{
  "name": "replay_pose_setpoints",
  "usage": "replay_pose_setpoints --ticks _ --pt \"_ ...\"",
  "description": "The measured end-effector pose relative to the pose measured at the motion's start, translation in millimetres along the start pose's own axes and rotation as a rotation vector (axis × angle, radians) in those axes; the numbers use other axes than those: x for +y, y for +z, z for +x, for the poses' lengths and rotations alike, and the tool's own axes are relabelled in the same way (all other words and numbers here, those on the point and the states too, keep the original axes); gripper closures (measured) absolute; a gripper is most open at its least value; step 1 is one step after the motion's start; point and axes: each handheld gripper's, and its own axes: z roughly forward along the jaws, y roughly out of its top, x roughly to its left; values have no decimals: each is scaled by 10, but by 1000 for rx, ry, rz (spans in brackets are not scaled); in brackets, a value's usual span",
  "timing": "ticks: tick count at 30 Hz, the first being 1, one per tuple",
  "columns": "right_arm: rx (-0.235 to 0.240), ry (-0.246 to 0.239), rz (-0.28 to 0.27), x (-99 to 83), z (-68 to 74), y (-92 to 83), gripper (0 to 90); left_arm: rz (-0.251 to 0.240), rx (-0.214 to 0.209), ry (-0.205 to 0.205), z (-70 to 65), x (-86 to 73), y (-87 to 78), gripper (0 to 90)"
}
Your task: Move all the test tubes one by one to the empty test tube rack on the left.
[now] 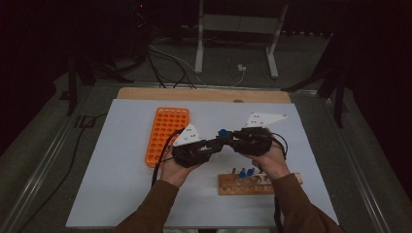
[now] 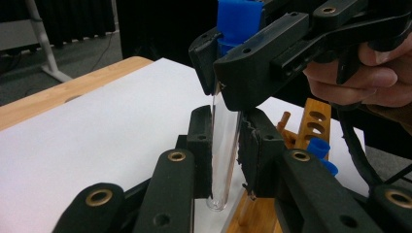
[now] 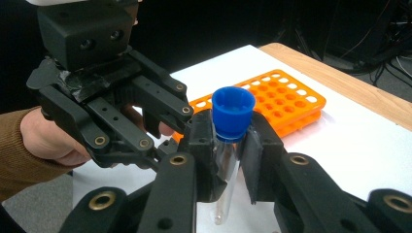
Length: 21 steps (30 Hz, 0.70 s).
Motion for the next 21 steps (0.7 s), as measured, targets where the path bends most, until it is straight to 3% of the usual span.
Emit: replay_pose_setpoints --ticks 4,8,13,17,21 --pt "4 0 1 -2 -1 -4 739 2 3 9 -9 1 0 778" --pt "28 6 -3 -9 -12 -16 575 4 21 -3 22 -7 -23 779" --pt "-3 18 -28 -23 -29 -68 331 3 48 -20 69 -45 -91 779" --pt "-62 22 -29 -44 -49 -100 149 -4 61 -31 106 -88 -163 779" --pt "-92 36 -25 -101 -99 -141 68 -15 79 -34 130 -111 -264 779"
